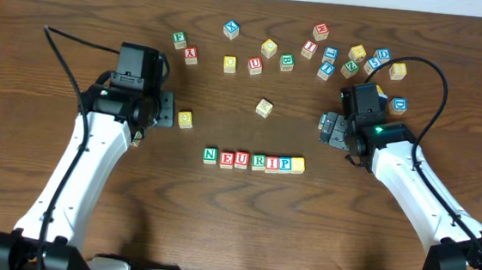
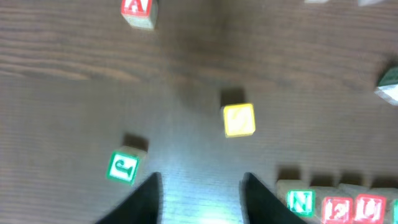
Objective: Spell out NEURIPS
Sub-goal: 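Lift the right gripper and move it to the upper right, away from the row, then move the closed left gripper down to the left end of the row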
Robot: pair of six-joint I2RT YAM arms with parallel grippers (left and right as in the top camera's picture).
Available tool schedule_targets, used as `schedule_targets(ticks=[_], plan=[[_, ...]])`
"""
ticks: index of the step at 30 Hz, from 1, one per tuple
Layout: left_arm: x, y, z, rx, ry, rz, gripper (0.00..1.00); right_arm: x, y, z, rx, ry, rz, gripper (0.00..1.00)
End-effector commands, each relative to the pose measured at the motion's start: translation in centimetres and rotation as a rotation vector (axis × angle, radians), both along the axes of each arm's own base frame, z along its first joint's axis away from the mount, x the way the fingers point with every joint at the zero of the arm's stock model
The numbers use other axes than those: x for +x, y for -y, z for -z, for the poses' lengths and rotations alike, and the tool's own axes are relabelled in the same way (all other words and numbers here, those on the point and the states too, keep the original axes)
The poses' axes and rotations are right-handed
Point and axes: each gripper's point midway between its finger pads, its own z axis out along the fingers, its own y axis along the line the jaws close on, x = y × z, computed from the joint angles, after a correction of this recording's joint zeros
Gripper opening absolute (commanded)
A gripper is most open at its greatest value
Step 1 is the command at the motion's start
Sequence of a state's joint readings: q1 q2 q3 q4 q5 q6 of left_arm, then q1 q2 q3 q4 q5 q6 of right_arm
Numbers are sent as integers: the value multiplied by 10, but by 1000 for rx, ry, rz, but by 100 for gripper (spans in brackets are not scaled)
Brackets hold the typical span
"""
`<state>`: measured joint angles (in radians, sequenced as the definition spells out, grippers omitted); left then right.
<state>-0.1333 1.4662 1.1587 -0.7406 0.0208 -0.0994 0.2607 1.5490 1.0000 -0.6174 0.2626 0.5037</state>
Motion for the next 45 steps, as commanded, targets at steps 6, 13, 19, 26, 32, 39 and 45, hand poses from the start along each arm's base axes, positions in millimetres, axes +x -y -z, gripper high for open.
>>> schedule_targets(ticks=[6,13,19,26,32,39,45], plan=[[-12,-4,35,8,-164,-52,8,5,3,-5,-13,14,7,99],[-33,-6,67,12,-272,-82,8,6,3,-6,-12,18,7,99],[-49,8,82,-54,-327,-54,8,8,2,-7,-9,29,7,99],[-56,41,94,-39,-309,58,8,9,2,-7,-8,33,8,99],[-51,70,95,-50,-251,112,8,6,3,-6,-11,21,7,99],[-52,72,96,-54,-250,104,8,3,4,-5,-15,7,8,99],[-57,70,107,-55,-255,99,8,3,4,-5,-15,7,7,99]])
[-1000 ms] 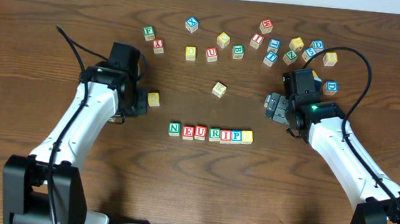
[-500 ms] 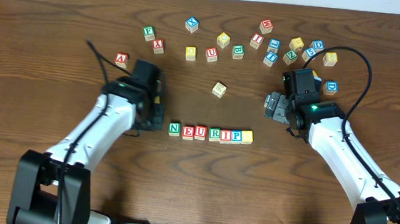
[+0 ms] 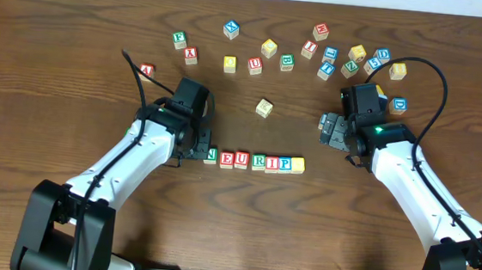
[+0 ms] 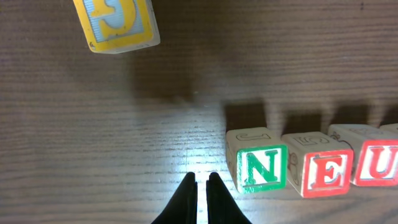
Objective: Spell out NEURIPS
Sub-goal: 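Move the closed left gripper down to the left end of the row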
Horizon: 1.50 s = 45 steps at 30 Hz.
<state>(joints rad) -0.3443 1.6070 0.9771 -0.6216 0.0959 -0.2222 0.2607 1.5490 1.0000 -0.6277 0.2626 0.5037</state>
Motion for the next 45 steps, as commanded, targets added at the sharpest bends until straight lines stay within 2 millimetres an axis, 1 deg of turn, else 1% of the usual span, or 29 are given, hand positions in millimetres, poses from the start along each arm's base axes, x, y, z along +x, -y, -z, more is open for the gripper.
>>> schedule_targets(ticks=[1,5,16,21,24,29,35,41,45], plan=[[-10,-4,15,8,-30,-21,8,6,3,-6,-12,17,7,99],[-11,-4,19,1,-26,-43,8,6,3,-6,-12,17,7,99],[-3,-2,19,-11,5,-45,8,6,3,-6,-12,17,7,99],[-3,-1,38,-3,-33,-44,8,6,3,-6,-12,17,7,99],[-2,5,48,-27,-52,-38,8,6,3,-6,-13,17,7,99],[3,7,43,-38,-27,-40,8,6,3,-6,-21,14,-10,99],[3,8,43,-39,-28,-40,8,6,3,-6,-23,13,-16,99],[-3,5,43,-29,-53,-41,8,6,3,-6,-24,13,-15,99],[-6,4,39,-28,-56,-41,8,6,3,-6,-24,13,-16,99]])
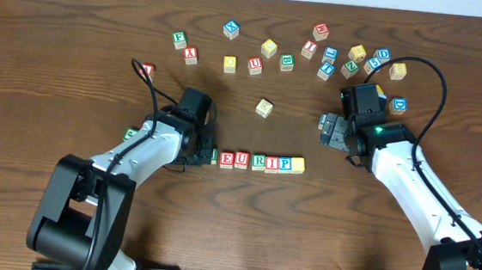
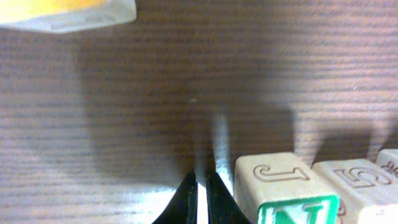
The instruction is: Spell out NEURIPS
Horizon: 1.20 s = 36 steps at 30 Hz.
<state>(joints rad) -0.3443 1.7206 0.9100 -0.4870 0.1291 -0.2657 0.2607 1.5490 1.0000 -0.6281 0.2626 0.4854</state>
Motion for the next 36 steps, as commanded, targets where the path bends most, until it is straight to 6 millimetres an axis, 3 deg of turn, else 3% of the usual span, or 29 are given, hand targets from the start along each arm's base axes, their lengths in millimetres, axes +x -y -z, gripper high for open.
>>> schedule_targets(ticks=[1,20,25,36], plan=[[-1,0,-8,-5,5,-6,8,6,3,-6,-16,16,1,99],[1,1,-14,-15,25,-5,8,6,3,-6,-15,17,1,99],[1,12,-17,-74,23,27,8,6,3,-6,-15,17,1,99],[2,14,-17,-83,28,36,8,6,3,-6,-15,17,1,99]])
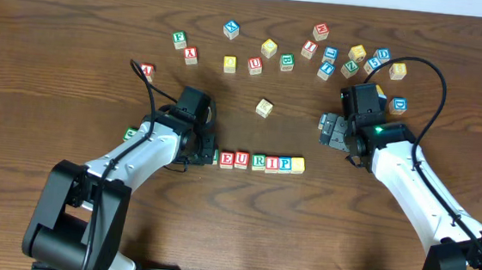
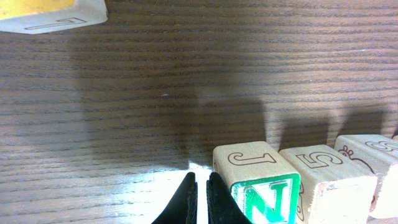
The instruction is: Spell out NEURIPS
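A row of letter blocks lies mid-table: E [image 1: 226,159], U, R, I, P, then a yellow-topped block [image 1: 297,164] whose letter I cannot read. The green N block [image 2: 261,183] heads the row on the left; in the overhead view my left gripper [image 1: 206,153] mostly covers it. In the left wrist view that gripper [image 2: 201,186] is shut on nothing, low on the table, its right finger against the N block's left side. My right gripper [image 1: 327,130] rests open to the right of the row, apart from every block.
Several loose letter blocks lie scattered along the back [image 1: 316,50]. One yellow block [image 1: 264,107] sits alone behind the row. A red block [image 1: 147,70] and a green one [image 1: 130,132] lie by the left arm. Another yellow block [image 2: 50,12] lies just beyond the left gripper.
The shut left gripper has shifted slightly right, so it now touches the N block's left side. The right arm has not moved.
At first the left gripper was open, high up left of the row near a loose yellow block. Then it was shut and low beside the N block's left. It stayed shut and came closer, and now presses against the N. The right arm kept still throughout.
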Robot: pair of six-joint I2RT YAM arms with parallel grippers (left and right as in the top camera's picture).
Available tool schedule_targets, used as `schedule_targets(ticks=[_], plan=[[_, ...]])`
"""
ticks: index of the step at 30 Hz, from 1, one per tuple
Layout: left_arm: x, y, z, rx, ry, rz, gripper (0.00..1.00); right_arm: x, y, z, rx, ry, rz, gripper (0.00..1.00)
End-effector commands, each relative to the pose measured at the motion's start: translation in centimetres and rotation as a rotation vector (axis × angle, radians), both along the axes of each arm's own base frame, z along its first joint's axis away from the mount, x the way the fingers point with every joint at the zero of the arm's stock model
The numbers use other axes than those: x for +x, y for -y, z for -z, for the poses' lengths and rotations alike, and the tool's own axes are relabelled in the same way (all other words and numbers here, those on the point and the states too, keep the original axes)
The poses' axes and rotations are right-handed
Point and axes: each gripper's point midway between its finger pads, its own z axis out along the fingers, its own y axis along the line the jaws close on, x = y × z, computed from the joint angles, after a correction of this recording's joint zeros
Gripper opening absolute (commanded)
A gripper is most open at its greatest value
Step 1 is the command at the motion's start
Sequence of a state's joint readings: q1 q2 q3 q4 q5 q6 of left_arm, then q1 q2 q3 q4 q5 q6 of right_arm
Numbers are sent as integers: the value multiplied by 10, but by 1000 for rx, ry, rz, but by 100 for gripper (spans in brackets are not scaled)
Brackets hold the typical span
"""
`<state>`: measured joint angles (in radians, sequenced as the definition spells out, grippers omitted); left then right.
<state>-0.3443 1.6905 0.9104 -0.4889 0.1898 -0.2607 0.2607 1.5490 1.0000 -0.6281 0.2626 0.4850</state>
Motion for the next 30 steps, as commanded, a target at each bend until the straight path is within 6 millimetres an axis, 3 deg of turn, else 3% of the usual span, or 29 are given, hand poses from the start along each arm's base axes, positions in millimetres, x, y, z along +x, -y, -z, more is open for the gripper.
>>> schedule_targets(ticks=[1,30], plan=[[3,4,-7,-19,20,18,8,6,3,-6,-15,17,1,99],[-2,17,-10,-91,5,71,8,8,3,-7,-13,25,1,99]])
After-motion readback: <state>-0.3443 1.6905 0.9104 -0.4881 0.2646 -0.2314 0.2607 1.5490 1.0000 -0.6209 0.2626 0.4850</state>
